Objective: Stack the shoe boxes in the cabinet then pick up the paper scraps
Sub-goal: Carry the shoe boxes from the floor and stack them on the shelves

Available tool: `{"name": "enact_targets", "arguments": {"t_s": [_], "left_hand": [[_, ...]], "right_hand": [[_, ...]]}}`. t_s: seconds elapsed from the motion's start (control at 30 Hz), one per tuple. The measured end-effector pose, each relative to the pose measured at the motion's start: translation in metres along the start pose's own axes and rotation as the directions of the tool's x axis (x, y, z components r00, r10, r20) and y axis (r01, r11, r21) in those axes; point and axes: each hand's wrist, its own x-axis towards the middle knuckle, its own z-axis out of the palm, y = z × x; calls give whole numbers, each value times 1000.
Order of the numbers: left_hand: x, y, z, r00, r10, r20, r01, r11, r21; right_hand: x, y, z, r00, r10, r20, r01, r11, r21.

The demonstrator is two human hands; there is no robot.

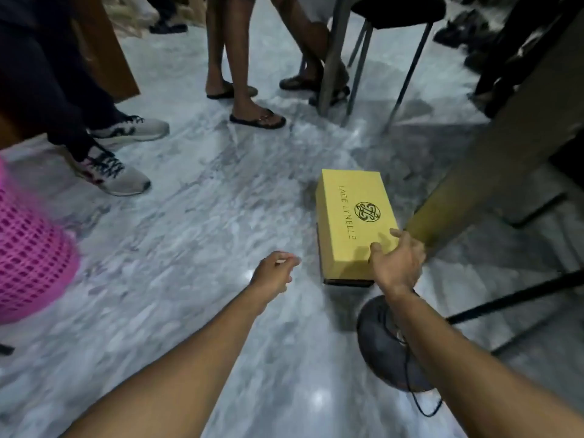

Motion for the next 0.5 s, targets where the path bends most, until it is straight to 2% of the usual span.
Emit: {"name": "enact_targets", "arguments": {"t_s": [0.1, 0.2, 0.27, 0.37, 0.5], "left_hand": [[21, 10, 48, 983, -135, 123, 138, 990, -14], [33, 13, 82, 965, -179, 192, 191, 980, -47], [41, 9, 89, 976, -146, 162, 168, 978, -127], [48, 0, 79, 996, -90, 25, 94, 959, -266], [41, -21, 41, 996, -91, -17, 83, 961, -265]], "right_hand": [[26, 19, -1, 997, 74, 32, -73, 997, -31], [35, 29, 5, 992, 96, 80, -94, 995, -22], [39, 32, 8, 987, 131, 97, -130, 991, -13], [41, 39, 9, 976, 156, 152, -165, 985, 45], [47, 38, 9, 942, 192, 276, -253, 944, 209]]}}
